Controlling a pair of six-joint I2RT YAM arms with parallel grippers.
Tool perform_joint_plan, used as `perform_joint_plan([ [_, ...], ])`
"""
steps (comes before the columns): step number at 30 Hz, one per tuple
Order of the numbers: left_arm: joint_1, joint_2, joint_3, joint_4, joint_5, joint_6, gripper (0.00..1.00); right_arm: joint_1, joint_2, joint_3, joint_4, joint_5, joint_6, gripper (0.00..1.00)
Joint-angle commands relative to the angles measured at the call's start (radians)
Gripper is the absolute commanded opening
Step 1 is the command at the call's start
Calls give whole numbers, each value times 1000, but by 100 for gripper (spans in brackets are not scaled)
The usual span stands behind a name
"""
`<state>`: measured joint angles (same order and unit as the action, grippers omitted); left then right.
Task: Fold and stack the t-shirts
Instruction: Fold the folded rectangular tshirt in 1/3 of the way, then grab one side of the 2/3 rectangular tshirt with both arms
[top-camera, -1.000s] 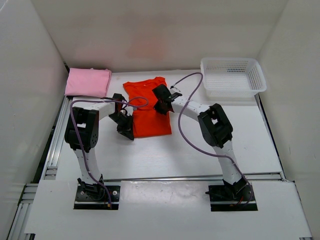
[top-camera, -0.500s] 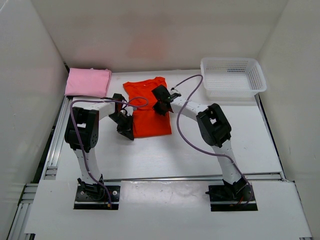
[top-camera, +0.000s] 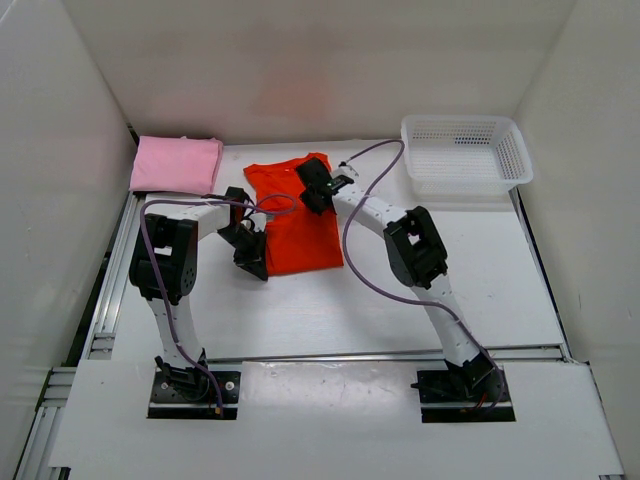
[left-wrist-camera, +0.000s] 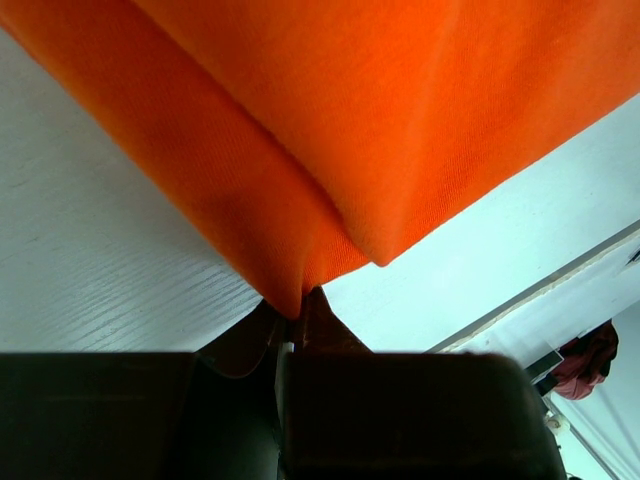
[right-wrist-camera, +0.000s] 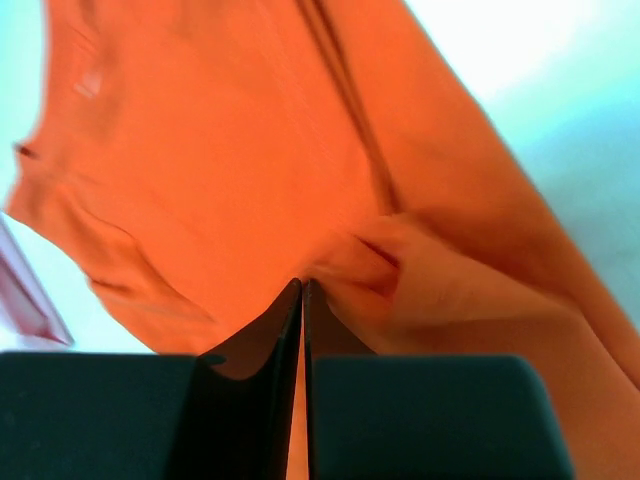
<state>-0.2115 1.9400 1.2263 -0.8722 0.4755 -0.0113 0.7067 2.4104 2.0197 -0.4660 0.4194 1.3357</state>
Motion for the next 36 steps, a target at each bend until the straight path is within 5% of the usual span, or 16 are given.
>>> perform_joint_plan([
  [1, 3, -21, -1, -14, 8, 11, 10, -32, 38, 109, 0, 102, 13, 6],
  [10, 3, -39, -11, -24, 8, 11, 10, -99, -25, 111, 32, 70, -117, 8],
  [16, 3, -49, -2, -33, 8, 11, 10, -130, -265, -149, 87, -328, -580, 34],
  [19, 3, -59, -2, -42, 17, 11, 10, -148, -434, -444, 142, -486, -688, 46],
  [24, 3, -79, -13, -42, 17, 11, 10, -148, -600, -835, 242, -680, -701, 51],
  [27, 3, -88, -13, -42, 17, 11, 10, -148, -600, -910, 311, -800, -701, 52],
  [36, 3, -118, -22, -33, -2, 11, 10, -148, -556, -967, 349, -754, -636, 53],
])
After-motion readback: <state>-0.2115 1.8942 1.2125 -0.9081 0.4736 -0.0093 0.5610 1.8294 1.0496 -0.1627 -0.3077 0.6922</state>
